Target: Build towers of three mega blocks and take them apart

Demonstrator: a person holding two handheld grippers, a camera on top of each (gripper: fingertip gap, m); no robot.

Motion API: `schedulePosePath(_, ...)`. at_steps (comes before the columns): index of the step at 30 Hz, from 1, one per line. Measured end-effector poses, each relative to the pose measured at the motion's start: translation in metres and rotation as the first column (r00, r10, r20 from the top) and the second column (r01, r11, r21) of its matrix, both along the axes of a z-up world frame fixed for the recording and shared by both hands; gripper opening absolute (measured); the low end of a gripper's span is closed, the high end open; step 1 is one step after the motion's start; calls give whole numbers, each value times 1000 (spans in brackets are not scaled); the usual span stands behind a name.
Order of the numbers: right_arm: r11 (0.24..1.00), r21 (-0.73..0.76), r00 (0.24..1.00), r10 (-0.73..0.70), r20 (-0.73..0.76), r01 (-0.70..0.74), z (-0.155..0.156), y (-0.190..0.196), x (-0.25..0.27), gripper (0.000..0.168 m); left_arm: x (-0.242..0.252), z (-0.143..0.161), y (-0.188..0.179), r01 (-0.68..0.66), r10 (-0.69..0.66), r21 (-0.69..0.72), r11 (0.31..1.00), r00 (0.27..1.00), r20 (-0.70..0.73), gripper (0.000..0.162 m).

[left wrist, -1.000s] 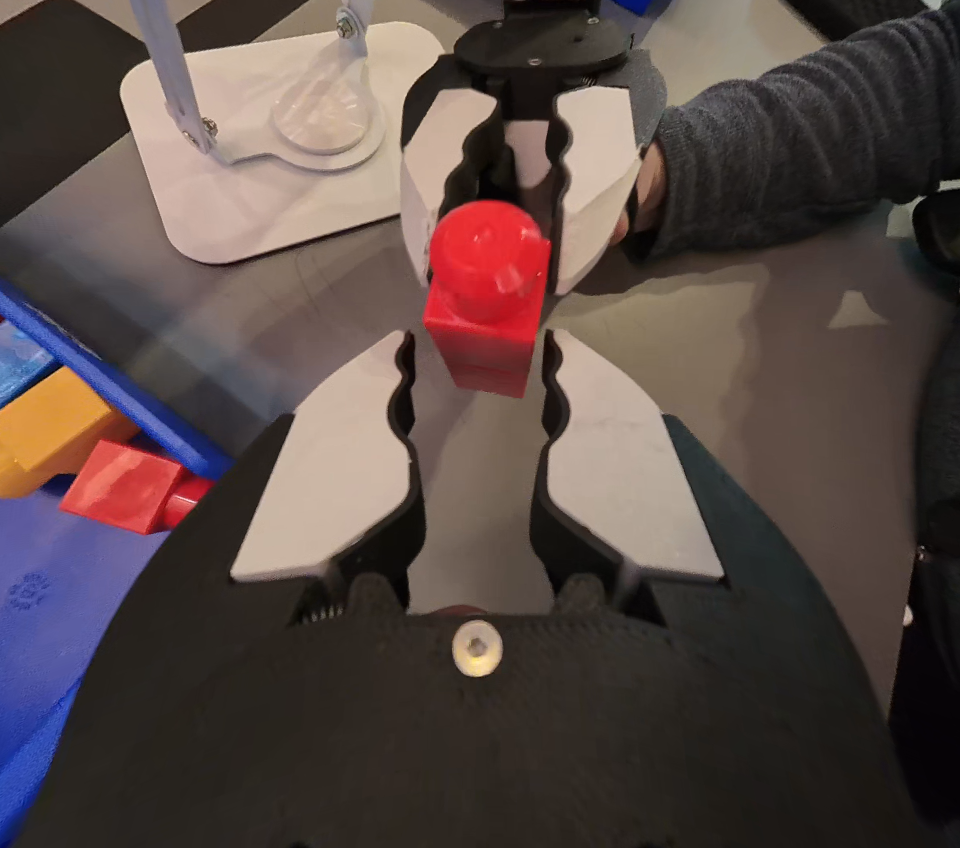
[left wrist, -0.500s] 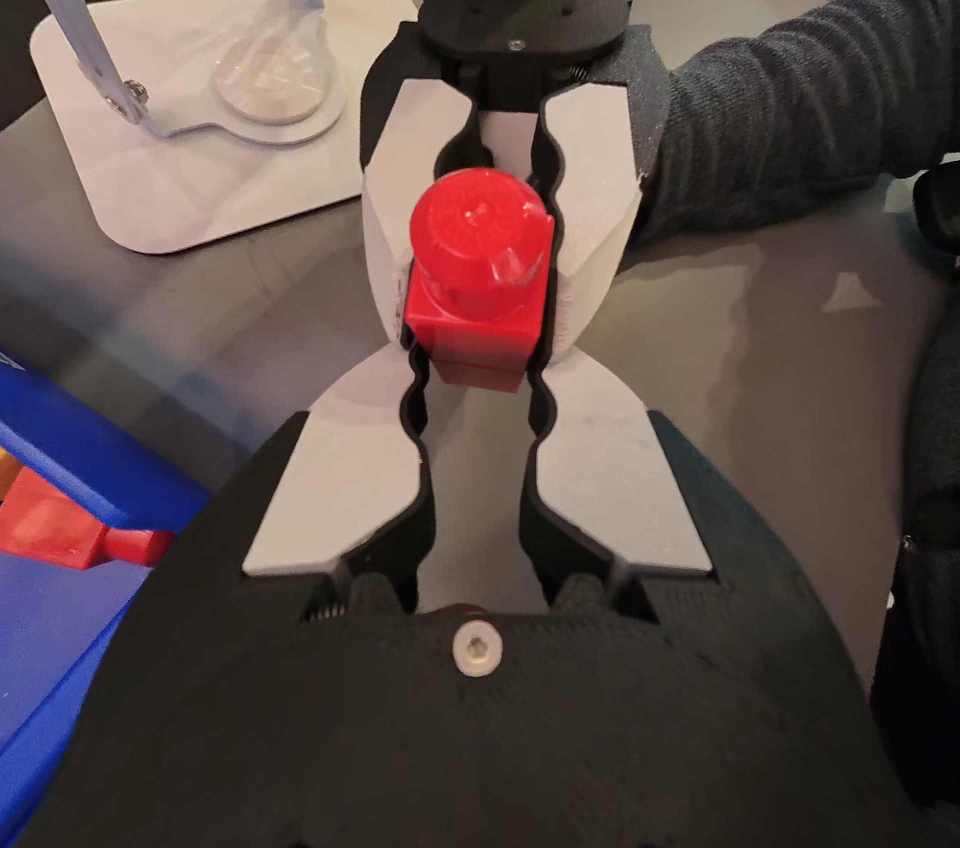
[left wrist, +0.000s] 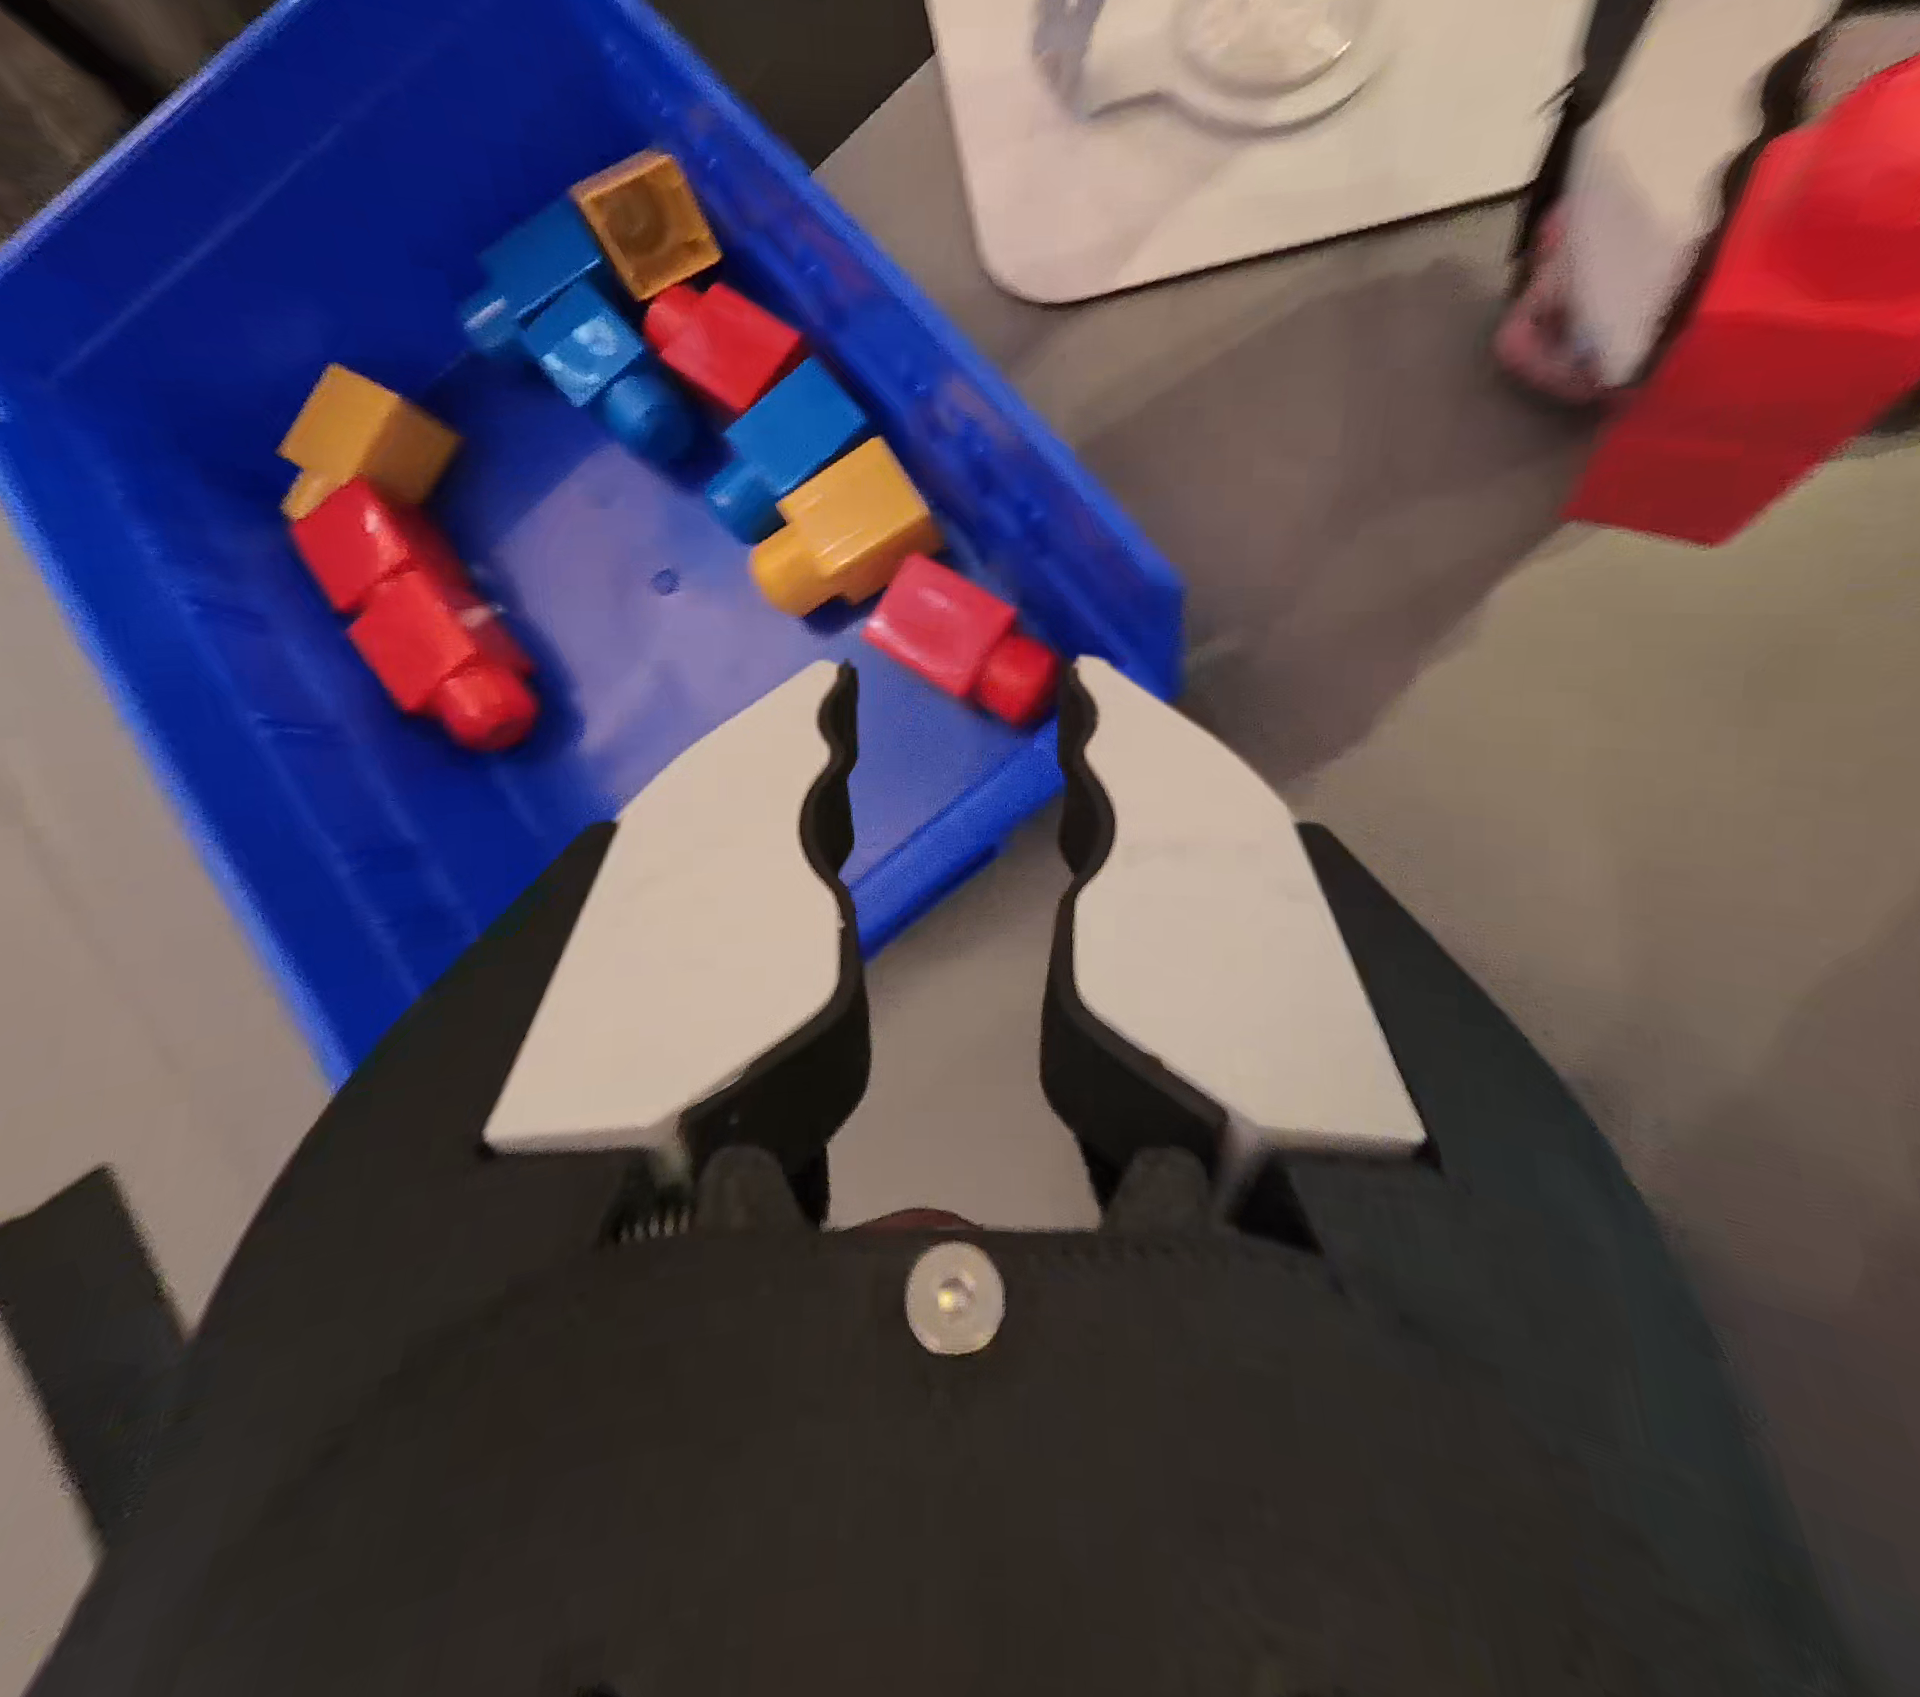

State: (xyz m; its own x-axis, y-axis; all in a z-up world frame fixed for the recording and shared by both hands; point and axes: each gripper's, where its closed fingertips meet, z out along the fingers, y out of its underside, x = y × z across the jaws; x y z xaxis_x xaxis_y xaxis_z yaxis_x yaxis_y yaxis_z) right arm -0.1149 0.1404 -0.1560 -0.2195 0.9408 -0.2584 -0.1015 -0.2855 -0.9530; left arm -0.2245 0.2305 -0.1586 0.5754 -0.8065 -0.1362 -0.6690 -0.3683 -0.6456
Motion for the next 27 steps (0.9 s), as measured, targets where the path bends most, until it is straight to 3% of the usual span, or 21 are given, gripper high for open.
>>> schedulePosePath(6,1000,-15,1000,2,-12,-2,1,1,2,37,-6,-27,37,98,-98,-9,995,977,-188,39)
schedulePosePath(12,1000,-23,1000,6,-18,-6,1,2,3,37,-1,-50,36,107,-131,-234,966,987,-88,38)
schedulePosePath(18,1000,-30,1000,9,-23,-9,2,2,4,37,12,-79,32,29,-64,-321,947,993,-100,51)
schedulePosePath(23,1000,-30,1000,7,-23,-8,2,2,4,37,11,-85,50,-50,14,-270,962,991,-132,50)
schedulePosePath(27,1000,-29,1000,8,-22,-9,2,2,4,37,3,-82,72,37,-75,-198,979,979,-189,40)
